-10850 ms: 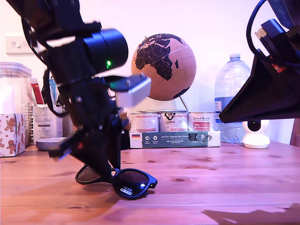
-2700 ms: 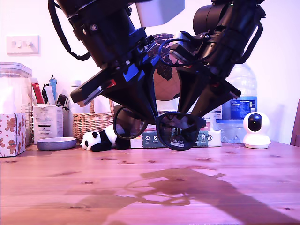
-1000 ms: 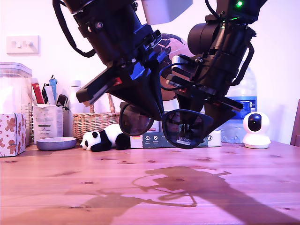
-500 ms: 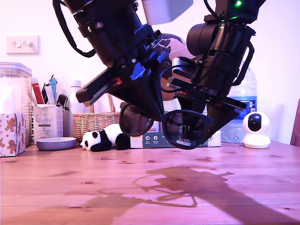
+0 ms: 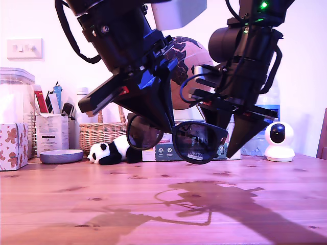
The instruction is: Pick up the sunglasses and open them, then place them back on the table
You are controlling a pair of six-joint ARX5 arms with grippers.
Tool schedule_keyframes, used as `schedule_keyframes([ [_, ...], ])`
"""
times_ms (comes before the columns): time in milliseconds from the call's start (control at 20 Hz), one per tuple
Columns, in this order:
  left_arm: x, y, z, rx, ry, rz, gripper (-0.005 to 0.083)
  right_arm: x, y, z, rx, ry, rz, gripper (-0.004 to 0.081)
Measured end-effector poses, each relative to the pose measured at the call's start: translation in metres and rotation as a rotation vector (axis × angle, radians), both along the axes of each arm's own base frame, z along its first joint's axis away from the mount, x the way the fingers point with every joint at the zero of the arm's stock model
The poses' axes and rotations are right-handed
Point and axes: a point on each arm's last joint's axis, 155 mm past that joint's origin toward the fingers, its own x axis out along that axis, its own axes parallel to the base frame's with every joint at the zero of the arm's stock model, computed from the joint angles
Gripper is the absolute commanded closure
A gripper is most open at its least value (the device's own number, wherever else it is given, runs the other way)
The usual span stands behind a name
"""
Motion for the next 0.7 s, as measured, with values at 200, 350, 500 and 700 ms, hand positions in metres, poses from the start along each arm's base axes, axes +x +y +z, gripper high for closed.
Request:
schedule_keyframes([
  [200,0.003,0.004,-0.001,0.006,-0.001,0.013,0.0793,0.001,-0.002,0.0,-0.004,0.0,-0.008,0.0452],
  [350,0.004,0.005,-0.001,0.008,0.0,0.015,0.0793,0.001,-0.002,0.0,-0.004,0.002,-0.008,0.0452],
  [500,0.004,0.005,-0.001,0.009,0.001,0.016,0.0793,0.002,-0.001,0.001,0.003,-0.005,-0.007,0.0452],
  [700,0.002,0.005,-0.002,0.006,0.015,0.01,0.0793,0.005,0.012,0.005,0.065,-0.019,0.031,0.0452],
])
